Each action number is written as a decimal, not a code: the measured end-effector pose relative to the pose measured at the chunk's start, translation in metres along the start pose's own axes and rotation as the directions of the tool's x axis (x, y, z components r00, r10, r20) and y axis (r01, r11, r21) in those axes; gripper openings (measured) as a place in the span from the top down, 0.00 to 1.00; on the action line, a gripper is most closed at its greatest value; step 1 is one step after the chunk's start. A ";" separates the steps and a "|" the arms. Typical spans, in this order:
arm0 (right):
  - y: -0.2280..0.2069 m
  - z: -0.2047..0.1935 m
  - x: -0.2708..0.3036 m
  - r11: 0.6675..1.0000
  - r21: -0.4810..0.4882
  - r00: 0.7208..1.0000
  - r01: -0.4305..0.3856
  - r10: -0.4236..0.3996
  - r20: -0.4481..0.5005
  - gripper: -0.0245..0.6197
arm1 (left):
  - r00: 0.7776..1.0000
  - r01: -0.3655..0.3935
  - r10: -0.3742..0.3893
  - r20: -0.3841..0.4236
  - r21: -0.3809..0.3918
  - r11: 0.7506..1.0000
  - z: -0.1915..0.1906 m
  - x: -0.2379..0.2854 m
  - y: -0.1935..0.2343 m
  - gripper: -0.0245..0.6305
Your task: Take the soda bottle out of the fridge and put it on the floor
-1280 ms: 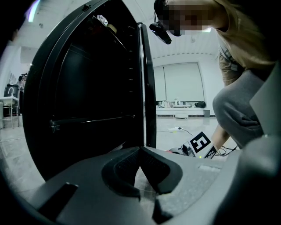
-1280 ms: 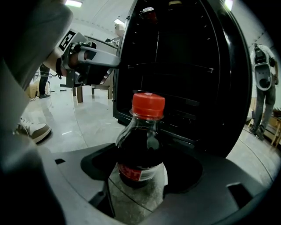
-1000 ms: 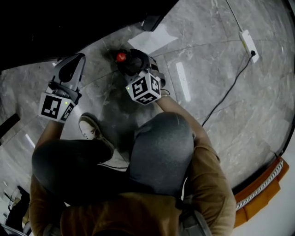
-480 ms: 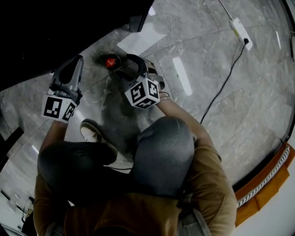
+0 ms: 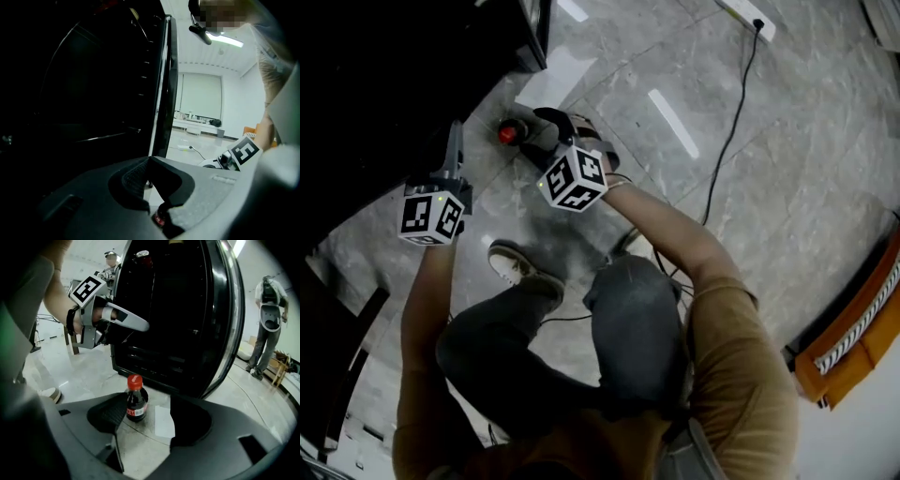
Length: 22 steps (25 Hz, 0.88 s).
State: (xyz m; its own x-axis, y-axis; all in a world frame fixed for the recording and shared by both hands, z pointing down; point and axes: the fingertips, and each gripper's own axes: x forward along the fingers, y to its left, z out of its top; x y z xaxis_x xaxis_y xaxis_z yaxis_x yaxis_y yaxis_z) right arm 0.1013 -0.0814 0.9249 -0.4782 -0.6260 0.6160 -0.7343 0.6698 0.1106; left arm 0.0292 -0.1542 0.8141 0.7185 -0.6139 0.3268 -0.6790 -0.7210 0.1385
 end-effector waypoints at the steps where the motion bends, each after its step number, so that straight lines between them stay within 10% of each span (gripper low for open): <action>1: -0.002 0.007 -0.008 1.000 0.005 1.000 0.011 -0.011 0.000 0.53 | 1.000 -0.008 0.008 -0.001 0.000 1.000 0.007 -0.004 -0.005 0.96; 22: -0.002 0.191 -0.173 0.998 0.051 0.999 0.038 -0.037 -0.017 0.77 | 0.997 -0.044 0.041 -0.064 -0.045 0.998 0.175 -0.139 -0.080 0.96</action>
State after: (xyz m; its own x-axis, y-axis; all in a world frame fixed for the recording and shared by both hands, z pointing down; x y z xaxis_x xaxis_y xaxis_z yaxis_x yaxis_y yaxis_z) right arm 0.0937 -0.0504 0.6693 -0.4423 -0.6438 0.6245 -0.7757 0.6241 0.0940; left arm 0.0097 -0.0673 0.5941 0.6789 -0.6212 0.3913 -0.7160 -0.6781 0.1657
